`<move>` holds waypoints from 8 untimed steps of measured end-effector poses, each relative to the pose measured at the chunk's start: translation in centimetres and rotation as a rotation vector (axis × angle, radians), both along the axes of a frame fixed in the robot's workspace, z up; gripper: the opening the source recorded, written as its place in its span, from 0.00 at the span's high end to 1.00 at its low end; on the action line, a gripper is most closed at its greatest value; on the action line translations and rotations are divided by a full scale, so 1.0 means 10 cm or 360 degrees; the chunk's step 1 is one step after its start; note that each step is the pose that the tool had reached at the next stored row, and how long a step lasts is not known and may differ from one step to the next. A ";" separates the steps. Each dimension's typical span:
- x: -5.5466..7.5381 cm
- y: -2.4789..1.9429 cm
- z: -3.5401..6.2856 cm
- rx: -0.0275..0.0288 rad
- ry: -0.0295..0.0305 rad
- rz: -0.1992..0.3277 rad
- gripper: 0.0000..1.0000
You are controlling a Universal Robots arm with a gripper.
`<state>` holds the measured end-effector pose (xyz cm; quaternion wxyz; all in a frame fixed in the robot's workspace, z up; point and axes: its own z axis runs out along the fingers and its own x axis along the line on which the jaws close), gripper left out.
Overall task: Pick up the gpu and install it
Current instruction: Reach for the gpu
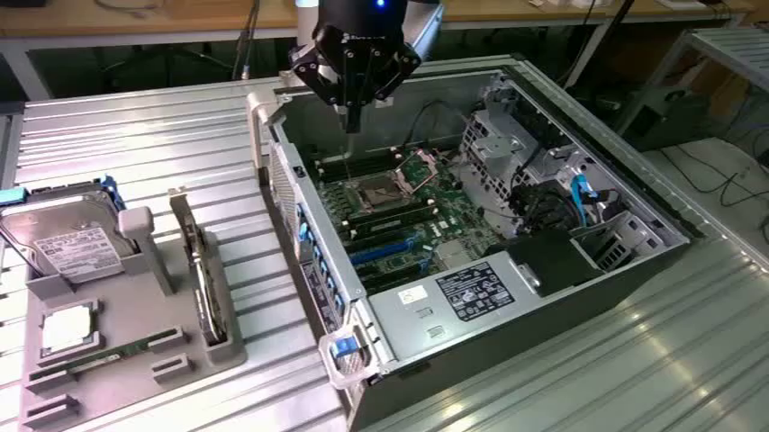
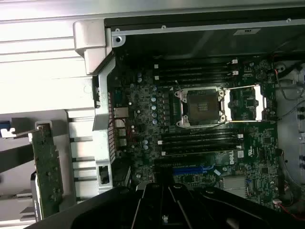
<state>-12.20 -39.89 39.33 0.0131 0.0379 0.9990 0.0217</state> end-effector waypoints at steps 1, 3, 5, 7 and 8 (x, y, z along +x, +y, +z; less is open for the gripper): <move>-0.03 0.000 0.000 -0.00001 0.00001 0.0000 0.89; -0.08 0.000 0.000 0.00000 0.00000 0.0000 0.89; -0.11 0.000 0.000 0.00000 0.00001 0.0000 0.89; -0.14 0.000 0.000 0.00001 0.00000 0.0000 0.89; -0.15 0.000 0.000 0.00000 0.00001 0.0000 0.89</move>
